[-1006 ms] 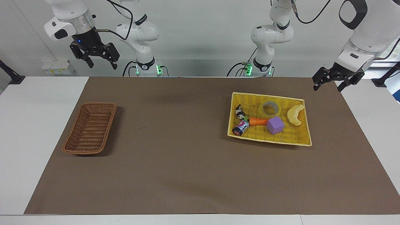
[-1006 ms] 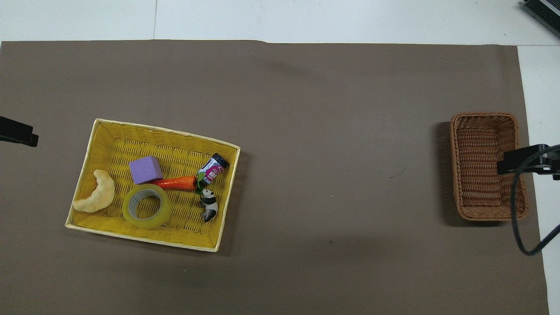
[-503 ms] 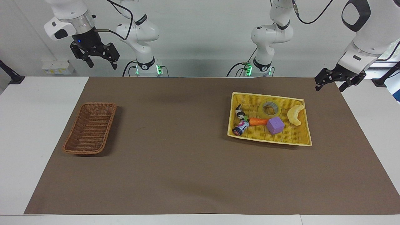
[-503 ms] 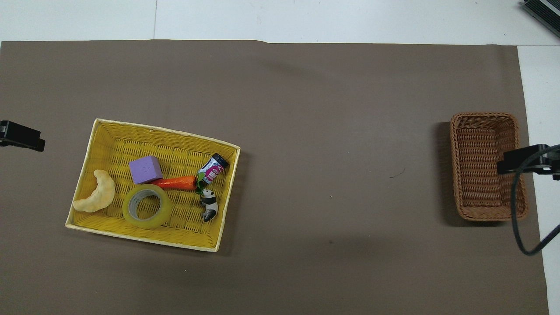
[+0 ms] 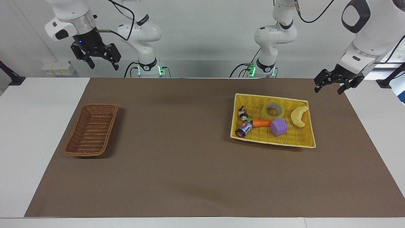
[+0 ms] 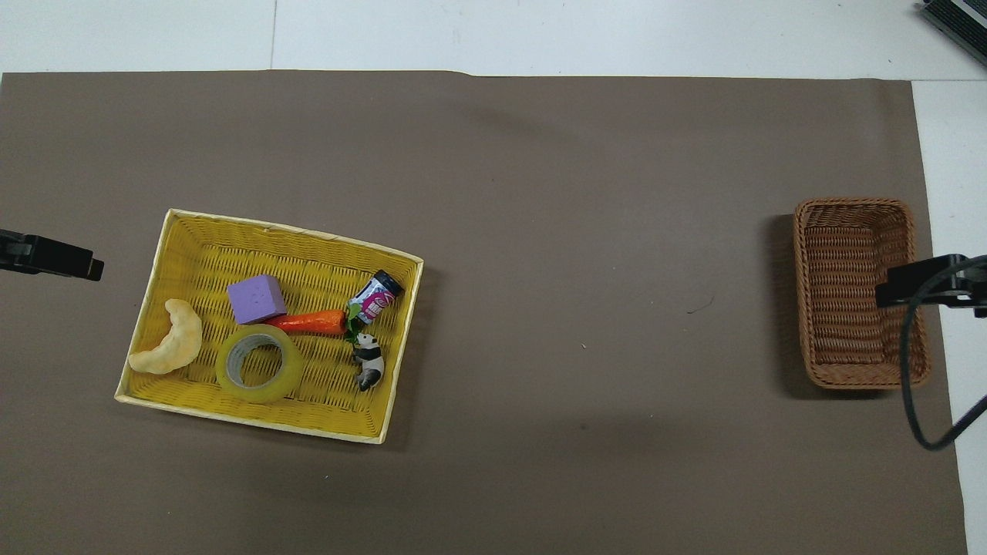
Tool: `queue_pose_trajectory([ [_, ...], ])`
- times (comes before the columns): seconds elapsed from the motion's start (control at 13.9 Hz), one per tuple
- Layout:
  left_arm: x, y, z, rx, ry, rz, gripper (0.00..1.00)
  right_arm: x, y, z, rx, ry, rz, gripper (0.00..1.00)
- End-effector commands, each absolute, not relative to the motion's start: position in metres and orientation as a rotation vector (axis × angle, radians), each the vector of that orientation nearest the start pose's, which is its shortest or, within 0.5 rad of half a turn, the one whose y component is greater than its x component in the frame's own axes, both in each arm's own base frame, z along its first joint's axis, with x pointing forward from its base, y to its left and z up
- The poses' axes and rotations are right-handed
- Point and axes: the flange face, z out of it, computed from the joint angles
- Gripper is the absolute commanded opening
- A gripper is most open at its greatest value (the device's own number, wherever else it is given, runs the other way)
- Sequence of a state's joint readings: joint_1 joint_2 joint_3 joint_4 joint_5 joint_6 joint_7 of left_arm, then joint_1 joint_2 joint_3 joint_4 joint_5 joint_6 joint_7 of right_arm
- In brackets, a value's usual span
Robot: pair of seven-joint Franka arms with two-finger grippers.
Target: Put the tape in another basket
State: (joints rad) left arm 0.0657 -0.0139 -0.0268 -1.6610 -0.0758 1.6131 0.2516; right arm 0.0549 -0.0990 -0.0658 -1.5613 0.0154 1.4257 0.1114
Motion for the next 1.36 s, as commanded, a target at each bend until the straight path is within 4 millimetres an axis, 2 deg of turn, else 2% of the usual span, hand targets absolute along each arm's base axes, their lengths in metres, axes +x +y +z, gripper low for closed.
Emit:
queue_pose_trajectory([
  [0.0, 0.541, 0.043, 0.579, -3.314, 0.318, 0.014, 1.00, 0.503, -0.008, 0.669, -3.111, 0.168, 0.033, 1.00],
  [0.14, 0.538, 0.049, 0.571, -3.325, 0.405, 0.037, 1.00, 0.503, -0.009, 0.669, -3.111, 0.170, 0.033, 1.00],
  [0.29, 0.538, 0.046, 0.552, -3.333, 0.416, 0.086, 1.00, 0.503, -0.009, 0.669, -3.111, 0.170, 0.033, 1.00],
  [0.57, 0.527, 0.045, 0.486, -3.338, 0.423, 0.164, 1.00, 0.503, -0.009, 0.669, -3.111, 0.170, 0.033, 1.00],
  [0.79, 0.514, 0.040, 0.451, -3.343, 0.416, 0.242, 1.00, 0.503, -0.009, 0.669, -3.111, 0.170, 0.033, 1.00],
  [0.86, 0.510, 0.037, 0.435, -3.340, 0.416, 0.252, 1.00, 0.503, -0.010, 0.669, -3.110, 0.170, 0.033, 1.00],
  [1.15, 0.502, -0.006, 0.378, -3.308, 0.403, 0.193, 1.00, 0.503, -0.009, 0.669, -3.111, 0.170, 0.033, 1.00],
  [1.29, 0.489, -0.013, 0.351, -3.299, 0.400, 0.209, 1.00, 0.503, -0.009, 0.669, -3.111, 0.170, 0.033, 1.00],
])
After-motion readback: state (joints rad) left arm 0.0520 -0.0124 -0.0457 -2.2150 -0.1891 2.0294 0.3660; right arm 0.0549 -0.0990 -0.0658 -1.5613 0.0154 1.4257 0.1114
